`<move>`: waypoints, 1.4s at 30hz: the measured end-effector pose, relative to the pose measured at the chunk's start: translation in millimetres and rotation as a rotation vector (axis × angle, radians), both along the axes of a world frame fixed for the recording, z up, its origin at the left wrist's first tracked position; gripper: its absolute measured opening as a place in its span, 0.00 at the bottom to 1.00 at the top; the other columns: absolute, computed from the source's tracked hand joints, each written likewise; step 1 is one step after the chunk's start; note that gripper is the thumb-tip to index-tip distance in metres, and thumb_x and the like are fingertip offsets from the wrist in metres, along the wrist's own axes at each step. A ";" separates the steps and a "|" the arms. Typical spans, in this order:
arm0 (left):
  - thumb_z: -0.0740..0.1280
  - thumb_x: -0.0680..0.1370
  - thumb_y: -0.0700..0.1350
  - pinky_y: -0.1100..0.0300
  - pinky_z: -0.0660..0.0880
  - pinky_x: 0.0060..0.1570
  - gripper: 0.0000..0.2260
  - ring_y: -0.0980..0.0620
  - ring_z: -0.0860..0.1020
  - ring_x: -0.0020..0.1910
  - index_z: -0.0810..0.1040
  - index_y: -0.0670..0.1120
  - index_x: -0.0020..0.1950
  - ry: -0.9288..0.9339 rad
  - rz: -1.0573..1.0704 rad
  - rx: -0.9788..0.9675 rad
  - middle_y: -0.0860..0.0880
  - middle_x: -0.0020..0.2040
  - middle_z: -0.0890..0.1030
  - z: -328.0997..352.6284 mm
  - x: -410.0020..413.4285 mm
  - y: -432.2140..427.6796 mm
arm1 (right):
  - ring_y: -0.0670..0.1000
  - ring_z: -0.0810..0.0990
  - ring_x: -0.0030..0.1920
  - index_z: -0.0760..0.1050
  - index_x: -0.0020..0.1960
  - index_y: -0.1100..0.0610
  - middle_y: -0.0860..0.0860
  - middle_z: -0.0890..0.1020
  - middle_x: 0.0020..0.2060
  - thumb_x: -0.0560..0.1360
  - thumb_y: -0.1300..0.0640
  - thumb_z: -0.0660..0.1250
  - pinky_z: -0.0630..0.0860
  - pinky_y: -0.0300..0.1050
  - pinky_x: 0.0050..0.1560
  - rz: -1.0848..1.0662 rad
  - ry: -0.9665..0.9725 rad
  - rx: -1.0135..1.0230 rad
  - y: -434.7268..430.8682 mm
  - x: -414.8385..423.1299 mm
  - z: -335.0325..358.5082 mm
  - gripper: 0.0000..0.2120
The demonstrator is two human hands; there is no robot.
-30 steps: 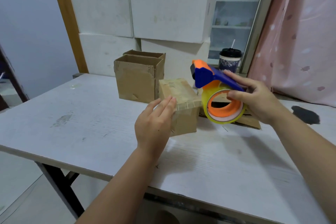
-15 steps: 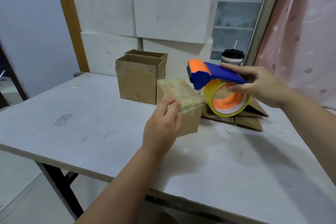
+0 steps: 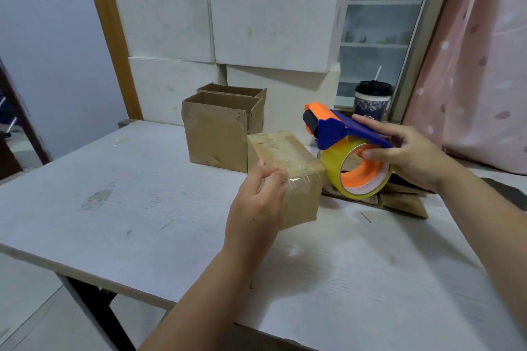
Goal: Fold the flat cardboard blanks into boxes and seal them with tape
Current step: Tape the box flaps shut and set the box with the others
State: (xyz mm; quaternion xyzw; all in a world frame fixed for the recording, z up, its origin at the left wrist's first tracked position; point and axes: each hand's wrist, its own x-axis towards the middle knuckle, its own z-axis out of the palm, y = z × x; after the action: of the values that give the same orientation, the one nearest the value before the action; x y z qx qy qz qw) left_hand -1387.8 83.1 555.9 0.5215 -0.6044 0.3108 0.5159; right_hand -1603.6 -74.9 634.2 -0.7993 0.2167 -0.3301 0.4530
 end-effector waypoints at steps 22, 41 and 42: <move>0.58 0.79 0.44 0.67 0.69 0.51 0.10 0.48 0.70 0.67 0.75 0.46 0.57 0.343 -0.106 0.289 0.47 0.57 0.73 0.9 4.9 8.9 | 0.47 0.83 0.46 0.80 0.60 0.44 0.48 0.84 0.46 0.64 0.57 0.77 0.80 0.42 0.46 0.029 -0.336 0.381 19.5 19.3 -52.0 0.25; 0.64 0.75 0.47 0.37 0.53 0.67 0.15 0.46 0.77 0.58 0.78 0.46 0.60 -0.028 0.262 0.158 0.46 0.56 0.80 -2.2 3.4 16.2 | 0.39 0.81 0.46 0.60 0.64 0.26 0.45 0.81 0.57 0.71 0.53 0.71 0.75 0.31 0.42 -0.203 -0.260 0.066 90.5 47.9 -51.3 0.32; 0.65 0.75 0.47 0.37 0.52 0.67 0.13 0.46 0.77 0.59 0.79 0.47 0.58 -0.057 0.269 0.155 0.46 0.57 0.80 -3.8 2.5 14.6 | 0.38 0.81 0.47 0.60 0.65 0.26 0.44 0.79 0.60 0.71 0.52 0.70 0.75 0.30 0.43 -0.200 -0.253 0.052 91.6 48.3 -51.1 0.32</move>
State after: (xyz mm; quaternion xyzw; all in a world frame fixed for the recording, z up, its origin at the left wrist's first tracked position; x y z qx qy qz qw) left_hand -1385.2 97.7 552.1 0.6267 -0.5658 0.3442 0.4106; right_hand -1555.3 16.7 583.1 -0.7139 0.2448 -0.4658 0.4620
